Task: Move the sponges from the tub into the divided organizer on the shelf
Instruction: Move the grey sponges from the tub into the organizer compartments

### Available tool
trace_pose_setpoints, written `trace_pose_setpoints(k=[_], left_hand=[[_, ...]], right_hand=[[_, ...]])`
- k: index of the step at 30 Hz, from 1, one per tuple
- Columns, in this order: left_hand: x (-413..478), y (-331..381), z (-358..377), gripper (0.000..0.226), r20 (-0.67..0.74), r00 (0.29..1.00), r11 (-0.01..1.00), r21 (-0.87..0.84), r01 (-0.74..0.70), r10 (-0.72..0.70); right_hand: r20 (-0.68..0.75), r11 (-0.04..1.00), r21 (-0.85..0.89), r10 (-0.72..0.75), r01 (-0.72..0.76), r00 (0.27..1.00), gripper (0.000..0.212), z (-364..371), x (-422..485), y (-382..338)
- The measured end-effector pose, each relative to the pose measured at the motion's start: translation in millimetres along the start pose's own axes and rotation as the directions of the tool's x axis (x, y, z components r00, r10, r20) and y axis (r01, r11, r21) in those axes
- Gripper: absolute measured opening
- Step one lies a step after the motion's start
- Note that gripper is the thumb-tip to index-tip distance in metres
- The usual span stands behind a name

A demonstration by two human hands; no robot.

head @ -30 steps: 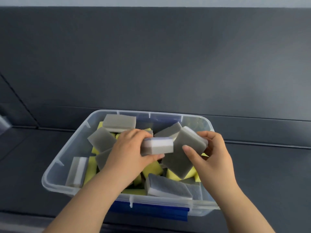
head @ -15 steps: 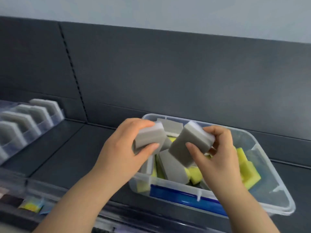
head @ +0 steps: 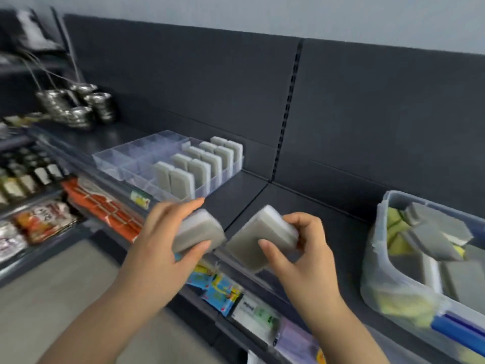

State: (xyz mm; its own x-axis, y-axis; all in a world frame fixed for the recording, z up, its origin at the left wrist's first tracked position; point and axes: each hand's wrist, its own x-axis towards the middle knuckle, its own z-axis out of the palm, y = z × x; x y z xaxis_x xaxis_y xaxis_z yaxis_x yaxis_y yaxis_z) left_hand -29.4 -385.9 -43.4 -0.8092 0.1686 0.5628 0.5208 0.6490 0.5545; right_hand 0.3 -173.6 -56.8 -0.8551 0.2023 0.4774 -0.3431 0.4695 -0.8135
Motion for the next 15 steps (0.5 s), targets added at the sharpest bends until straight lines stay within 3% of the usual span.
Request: trace_pose_setpoints(k=[7, 15], left_hand=[[-5.8, -58.1, -35.1, 0.057, -0.044, 0.995, 0.994, 0.068, 0.088, -0.085], [66.8, -124.2, -38.9, 0.056, -0.001, 0.997, 0.990, 0.122, 0.076, -0.077]], right_hand=[[0.110, 0.997, 0.079, 0.007, -0.016, 0.994, 0.049, 67.4, 24.0, 2.5], [0.015, 0.977, 0.209, 0.034, -0.036, 0.999, 0.036, 116.1, 105.2, 22.6]])
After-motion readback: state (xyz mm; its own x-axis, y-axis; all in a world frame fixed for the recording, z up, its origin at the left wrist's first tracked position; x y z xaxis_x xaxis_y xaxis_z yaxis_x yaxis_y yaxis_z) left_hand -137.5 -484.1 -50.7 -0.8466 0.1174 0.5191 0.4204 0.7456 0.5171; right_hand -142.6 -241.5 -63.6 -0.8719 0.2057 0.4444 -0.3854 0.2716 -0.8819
